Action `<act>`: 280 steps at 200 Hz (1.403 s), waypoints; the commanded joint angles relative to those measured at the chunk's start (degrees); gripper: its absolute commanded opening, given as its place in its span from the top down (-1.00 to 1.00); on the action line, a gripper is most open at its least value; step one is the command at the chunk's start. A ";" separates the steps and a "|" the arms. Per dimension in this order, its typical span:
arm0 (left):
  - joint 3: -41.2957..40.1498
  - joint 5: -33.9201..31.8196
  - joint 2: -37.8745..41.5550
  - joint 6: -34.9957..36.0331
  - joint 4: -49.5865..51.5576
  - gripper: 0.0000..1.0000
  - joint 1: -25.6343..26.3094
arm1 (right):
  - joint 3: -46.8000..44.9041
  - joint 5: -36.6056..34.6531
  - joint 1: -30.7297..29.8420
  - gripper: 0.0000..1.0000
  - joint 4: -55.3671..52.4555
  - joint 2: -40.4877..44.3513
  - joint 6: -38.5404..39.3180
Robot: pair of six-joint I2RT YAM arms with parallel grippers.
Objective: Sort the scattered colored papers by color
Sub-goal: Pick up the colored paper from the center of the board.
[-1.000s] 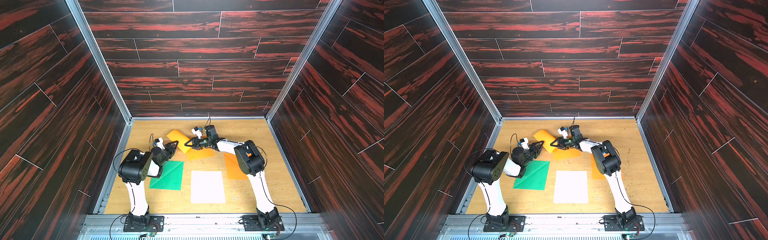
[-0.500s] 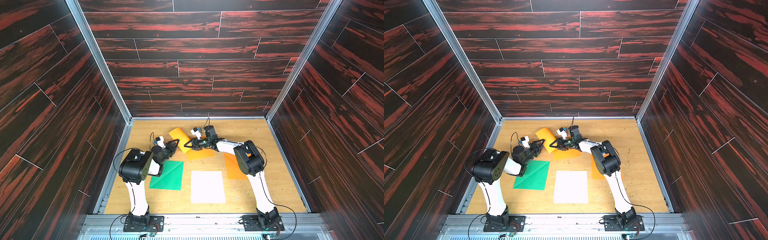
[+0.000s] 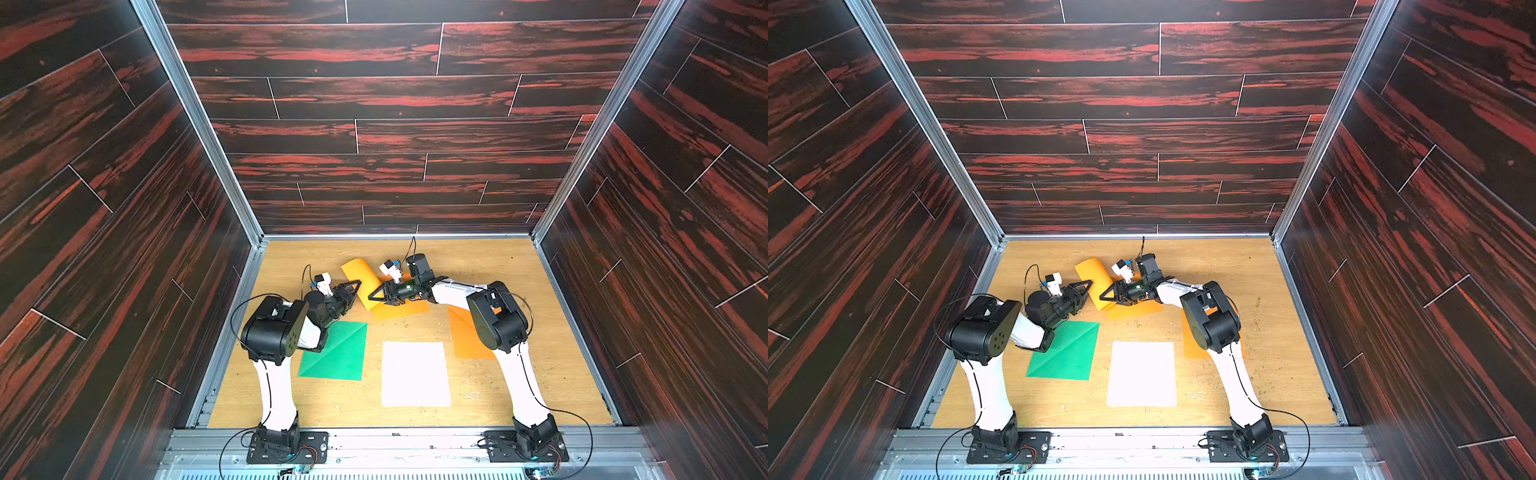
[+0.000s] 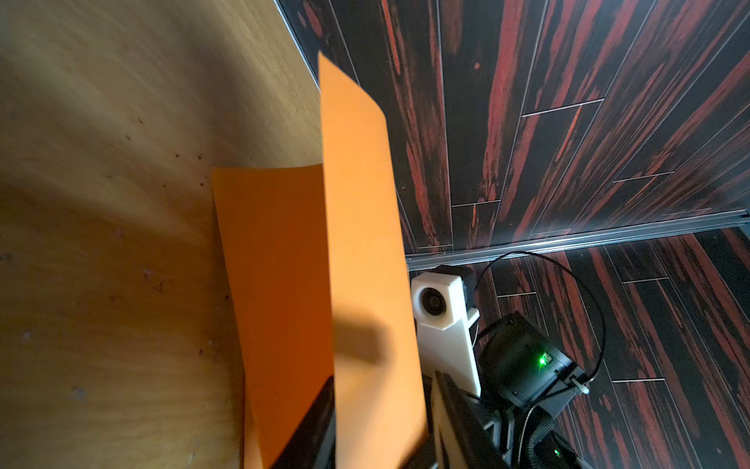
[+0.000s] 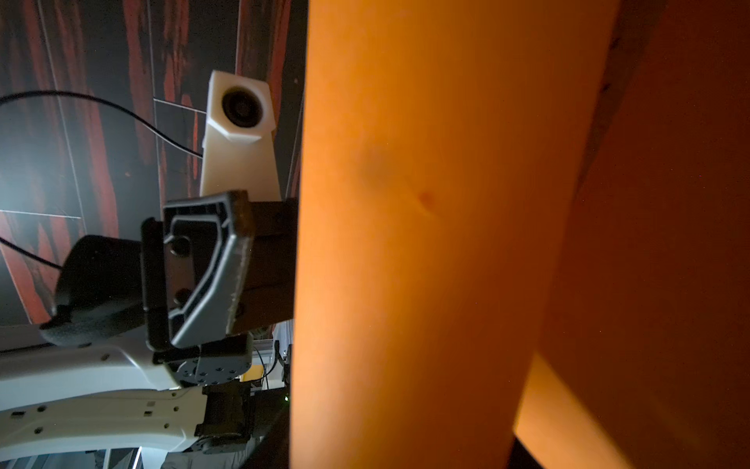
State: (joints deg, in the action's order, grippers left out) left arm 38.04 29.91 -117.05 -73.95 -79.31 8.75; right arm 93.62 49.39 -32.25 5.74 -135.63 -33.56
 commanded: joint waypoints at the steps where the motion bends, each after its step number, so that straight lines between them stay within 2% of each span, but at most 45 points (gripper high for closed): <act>1: 1.28 2.02 0.08 1.25 -1.55 0.21 0.29 | 1.40 1.34 -0.36 -0.03 -4.39 1.95 3.76; 16: 1.51 2.49 0.15 1.44 -1.54 0.24 0.29 | 1.45 1.88 -0.36 -0.03 -5.15 1.95 4.53; 36: 1.84 3.24 0.10 1.40 -1.55 0.39 0.30 | 1.51 2.27 -0.45 -0.03 -5.62 2.05 5.14; 53: 1.80 3.87 -0.19 1.36 -1.55 0.59 0.26 | 2.07 2.22 -0.49 -0.03 -6.87 2.01 6.08; 83: 0.98 4.03 -0.19 1.81 -1.52 0.72 0.25 | 2.65 1.60 -0.45 -0.03 -8.64 1.87 7.56; 113: 0.43 4.13 -0.59 2.32 -1.48 0.99 0.29 | 2.81 0.71 -0.45 -0.07 -10.00 2.17 8.59; 154: 0.32 3.92 -0.24 2.59 -1.54 1.00 0.29 | 2.01 -1.07 -0.42 -0.31 -10.97 3.93 11.02; 195: 0.27 3.94 2.80 2.75 -0.39 1.00 0.21 | -0.95 -10.09 -0.27 -0.67 -9.87 10.54 13.64; 222: 0.36 3.94 7.81 4.39 4.65 1.00 0.29 | -2.70 -18.86 -0.27 -0.87 -10.43 17.71 15.81; 240: 1.08 3.91 12.10 6.59 10.90 1.00 0.45 | -4.72 -26.73 -0.27 -0.96 -11.35 23.21 17.27; 280: 5.11 2.49 23.01 15.75 31.76 1.00 3.33 | -11.77 -42.04 -0.27 -0.96 -11.22 35.27 18.68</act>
State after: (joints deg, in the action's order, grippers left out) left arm 39.79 32.97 -100.38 -65.84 -62.24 10.00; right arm 85.58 19.88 -32.40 -4.51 -105.62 -17.10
